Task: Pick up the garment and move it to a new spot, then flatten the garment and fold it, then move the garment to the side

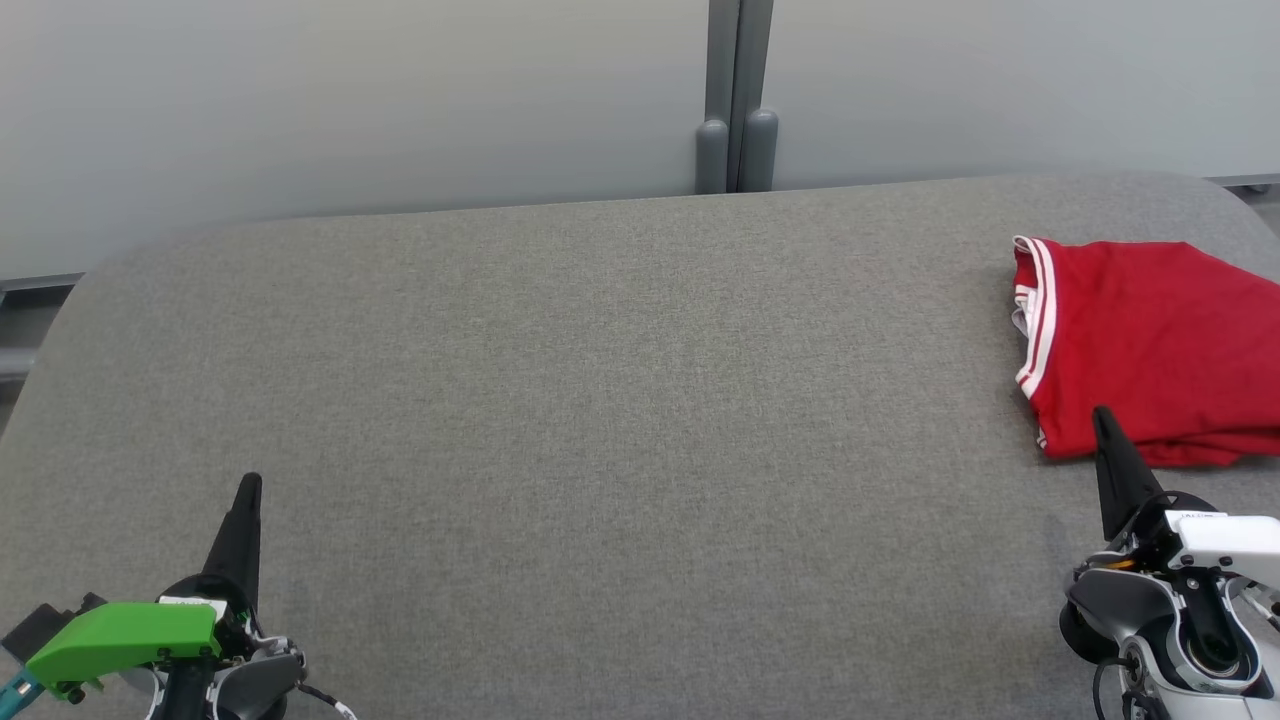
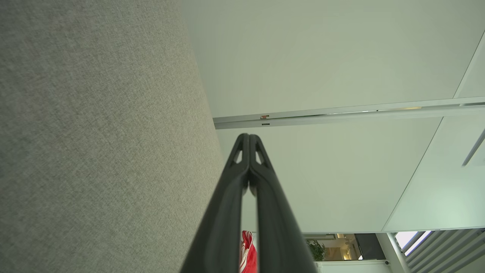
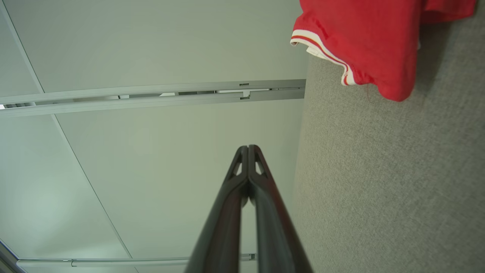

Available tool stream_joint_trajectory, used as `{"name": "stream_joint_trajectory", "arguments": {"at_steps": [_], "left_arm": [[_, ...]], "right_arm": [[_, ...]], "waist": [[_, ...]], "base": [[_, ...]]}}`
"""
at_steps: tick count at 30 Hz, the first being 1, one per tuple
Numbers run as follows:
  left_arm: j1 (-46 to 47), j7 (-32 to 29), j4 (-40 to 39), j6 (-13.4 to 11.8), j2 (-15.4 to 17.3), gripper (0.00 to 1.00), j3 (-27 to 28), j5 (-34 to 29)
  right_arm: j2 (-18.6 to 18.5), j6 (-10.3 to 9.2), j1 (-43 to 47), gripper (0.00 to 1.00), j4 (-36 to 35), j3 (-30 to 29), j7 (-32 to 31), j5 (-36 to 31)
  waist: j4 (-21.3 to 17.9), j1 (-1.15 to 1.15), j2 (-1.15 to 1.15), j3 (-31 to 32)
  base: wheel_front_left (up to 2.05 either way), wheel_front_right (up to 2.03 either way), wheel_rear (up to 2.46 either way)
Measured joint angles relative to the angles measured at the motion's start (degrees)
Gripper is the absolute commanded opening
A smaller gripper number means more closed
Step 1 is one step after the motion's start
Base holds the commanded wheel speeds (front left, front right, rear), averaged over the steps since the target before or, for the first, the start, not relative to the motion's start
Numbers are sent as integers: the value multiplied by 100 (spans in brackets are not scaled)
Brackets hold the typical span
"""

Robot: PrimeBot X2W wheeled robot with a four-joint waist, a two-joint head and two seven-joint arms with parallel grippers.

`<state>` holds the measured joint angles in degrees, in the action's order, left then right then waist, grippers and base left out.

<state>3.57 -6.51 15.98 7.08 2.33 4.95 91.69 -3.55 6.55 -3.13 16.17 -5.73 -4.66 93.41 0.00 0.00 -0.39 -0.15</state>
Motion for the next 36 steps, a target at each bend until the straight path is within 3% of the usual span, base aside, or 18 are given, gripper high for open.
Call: {"name": "stream_joint_trajectory", "arguments": {"at_steps": [36], "left_arm": [[0, 0, -5, 0, -1, 0, -1, 0]], "right_arm": [[2, 10, -1, 0, 3, -14, -1, 0]], "waist": [[-1, 0, 0, -1]], "base": [[0, 0, 0]]}}
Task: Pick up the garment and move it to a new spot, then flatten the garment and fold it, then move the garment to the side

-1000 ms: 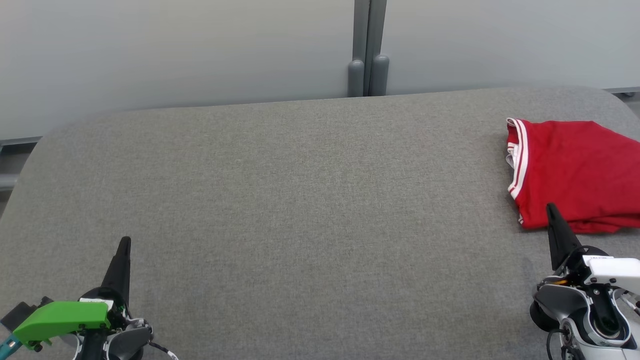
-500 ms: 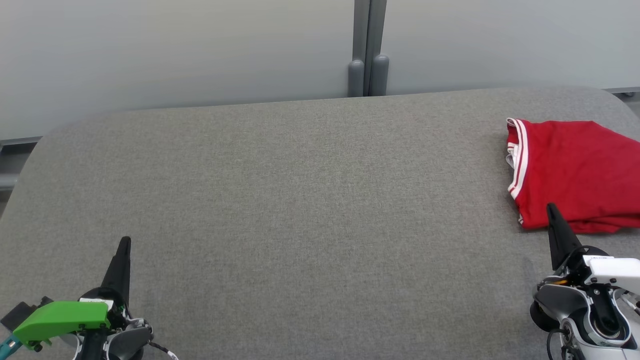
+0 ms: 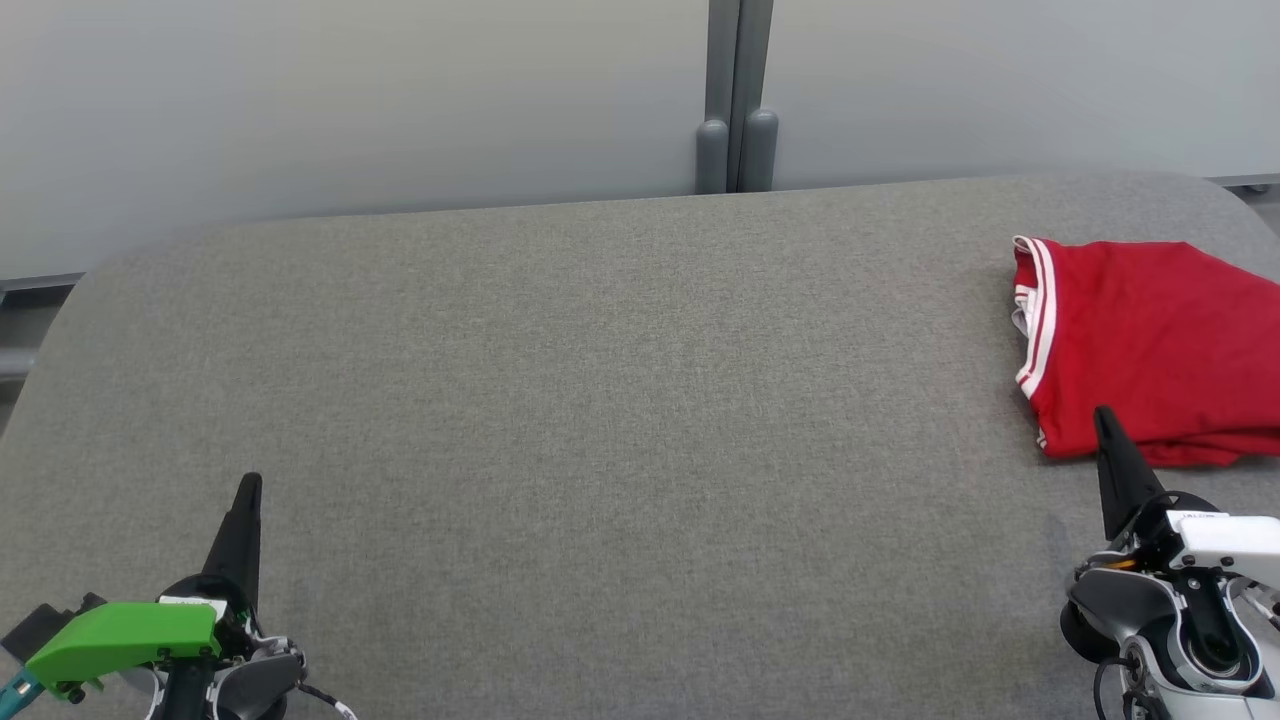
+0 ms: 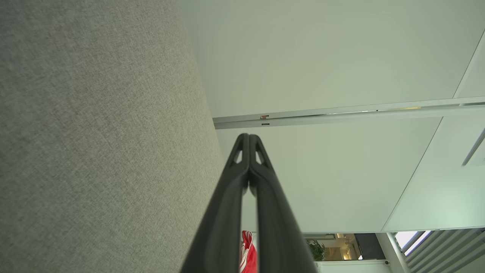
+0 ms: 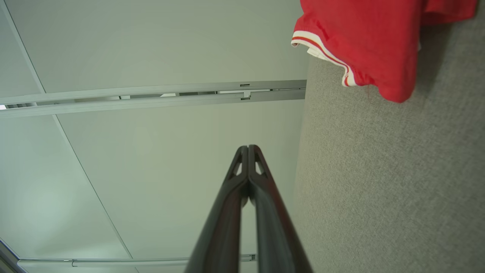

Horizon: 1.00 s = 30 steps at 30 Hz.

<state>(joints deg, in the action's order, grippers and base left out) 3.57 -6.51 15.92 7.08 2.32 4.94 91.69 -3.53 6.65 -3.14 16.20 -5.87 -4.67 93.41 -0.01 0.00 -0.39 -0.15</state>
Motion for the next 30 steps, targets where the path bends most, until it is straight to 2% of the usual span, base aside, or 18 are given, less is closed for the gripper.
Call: {"name": "stream_joint_trajectory", "arguments": {"at_steps": [30], "left_arm": [[0, 0, -3, 0, -1, 0, 0, 0]], "right_arm": [[2, 34, -1, 0, -5, -16, -25, 0]], "waist": [[0, 0, 0, -1]], "base": [[0, 0, 0]]}}
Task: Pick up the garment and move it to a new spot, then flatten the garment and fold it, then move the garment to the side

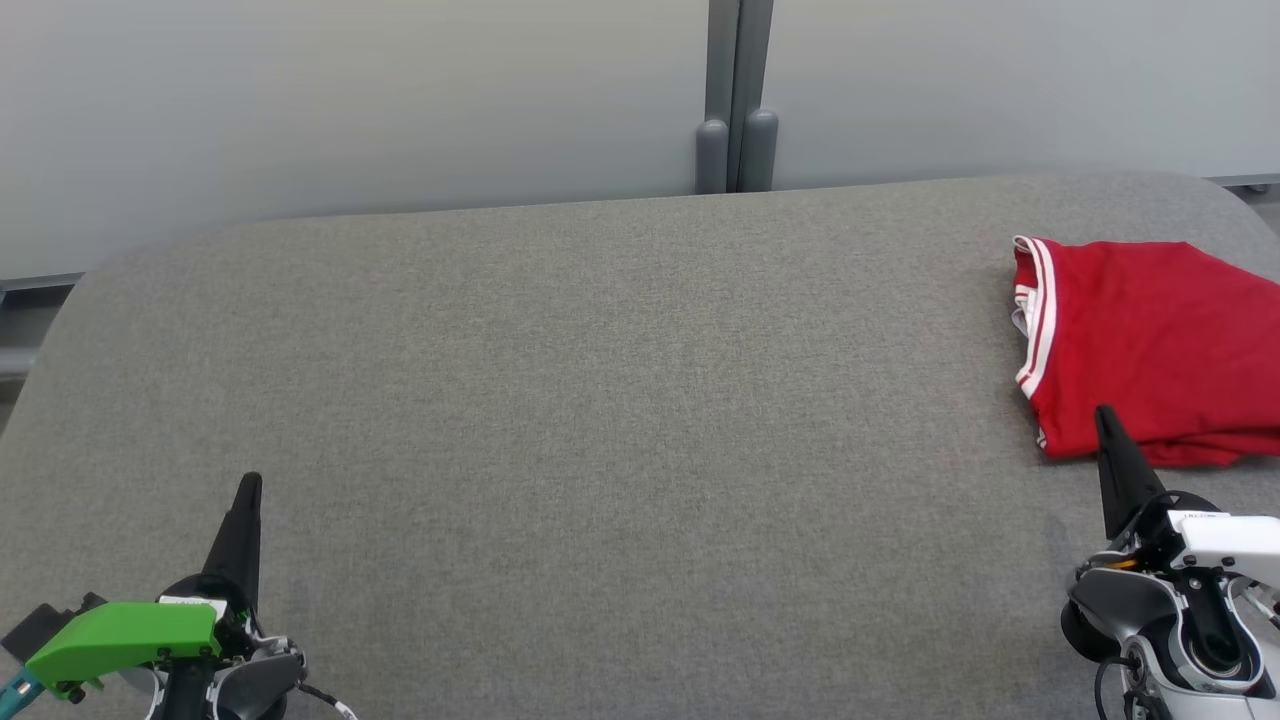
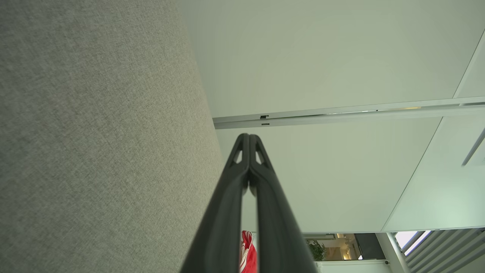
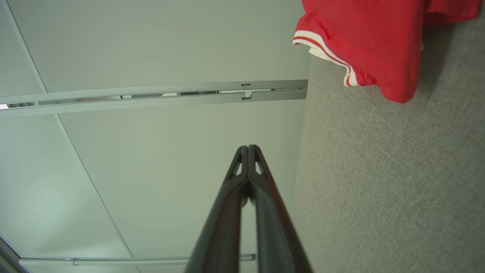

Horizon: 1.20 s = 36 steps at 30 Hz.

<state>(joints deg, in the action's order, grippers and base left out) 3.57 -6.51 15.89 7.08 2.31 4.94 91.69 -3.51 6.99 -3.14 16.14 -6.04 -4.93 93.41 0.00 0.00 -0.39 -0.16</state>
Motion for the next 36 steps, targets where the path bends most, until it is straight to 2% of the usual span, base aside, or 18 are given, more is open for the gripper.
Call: {"name": "stream_joint_trajectory", "arguments": {"at_steps": [36], "left_arm": [[0, 0, -1, 0, 0, 0, 0, 0]], "right_arm": [[2, 0, 0, 0, -4, -15, -1, 0]], "waist": [[0, 0, 0, -1]], "base": [[0, 0, 0]]}}
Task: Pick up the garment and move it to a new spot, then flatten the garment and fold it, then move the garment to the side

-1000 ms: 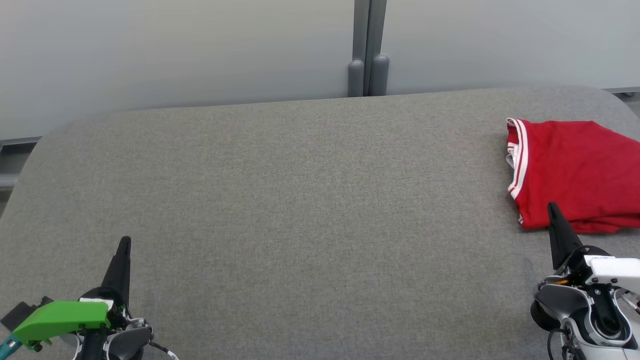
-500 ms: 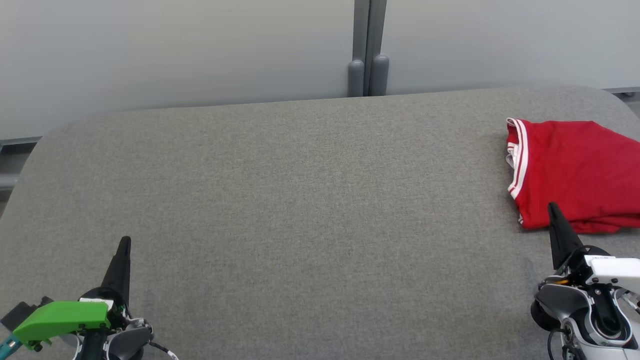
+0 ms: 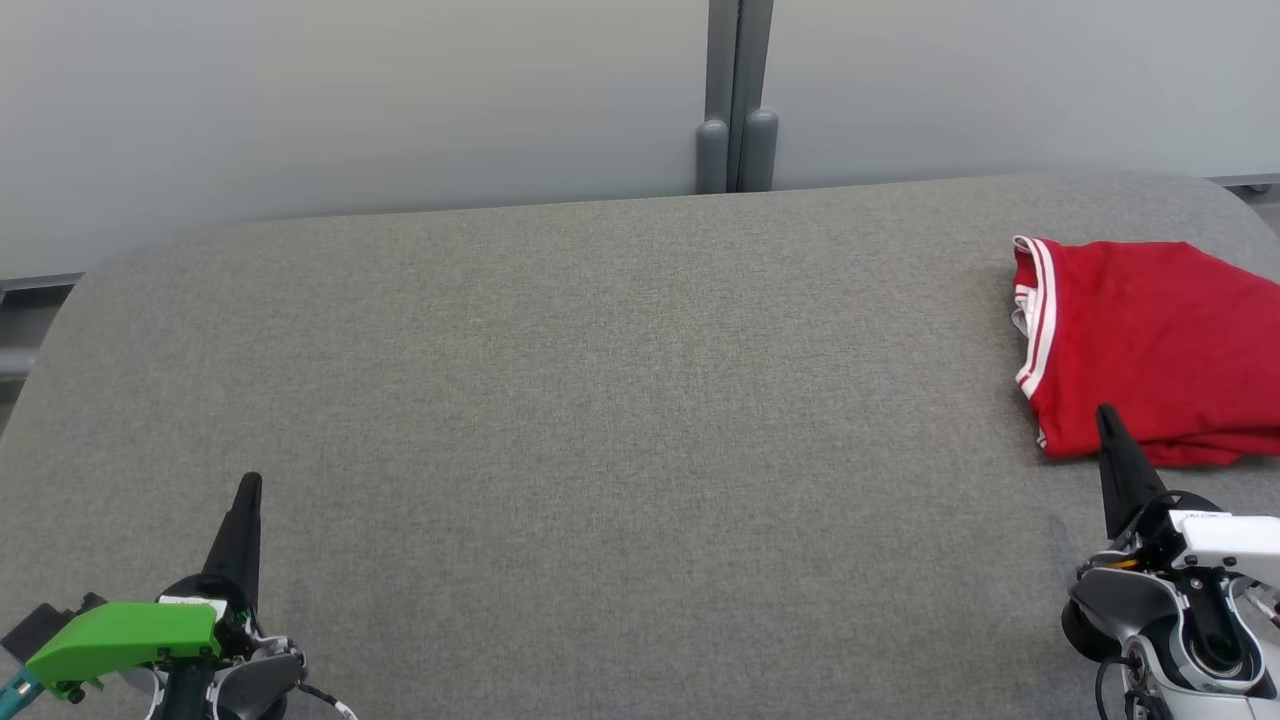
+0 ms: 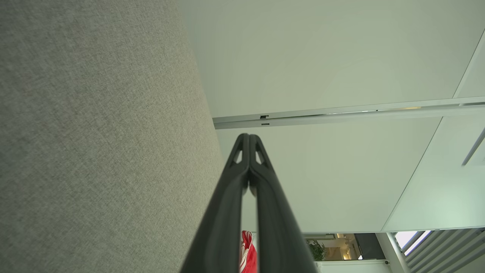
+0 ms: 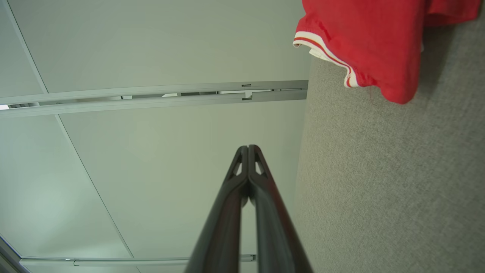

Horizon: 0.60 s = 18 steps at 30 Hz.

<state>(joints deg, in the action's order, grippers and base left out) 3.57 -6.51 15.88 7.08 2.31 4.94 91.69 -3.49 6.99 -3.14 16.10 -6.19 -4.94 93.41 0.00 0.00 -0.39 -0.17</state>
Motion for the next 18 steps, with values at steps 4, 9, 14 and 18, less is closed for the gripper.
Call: {"name": "stream_joint_trajectory", "arguments": {"at_steps": [4, 9, 14, 18], "left_arm": [[0, 0, 0, 0, 0, 0, 0, 0], [0, 0, -1, 0, 0, 0, 0, 0], [0, 0, -1, 0, 0, 0, 0, 0], [0, 0, -1, 0, 0, 0, 0, 0]], "right_arm": [[1, 0, 0, 0, -1, -1, 0, 0], [1, 0, 0, 0, -1, -2, -1, 0], [2, 0, 0, 0, -2, -4, -10, 0], [3, 0, 0, 0, -2, -5, -10, 0]], "waist": [[0, 0, 0, 0], [0, 0, 0, 0], [0, 0, 0, 0], [0, 0, 0, 0]], "base": [[0, 0, 0], [0, 0, 0], [0, 0, 0], [0, 0, 0]]}}
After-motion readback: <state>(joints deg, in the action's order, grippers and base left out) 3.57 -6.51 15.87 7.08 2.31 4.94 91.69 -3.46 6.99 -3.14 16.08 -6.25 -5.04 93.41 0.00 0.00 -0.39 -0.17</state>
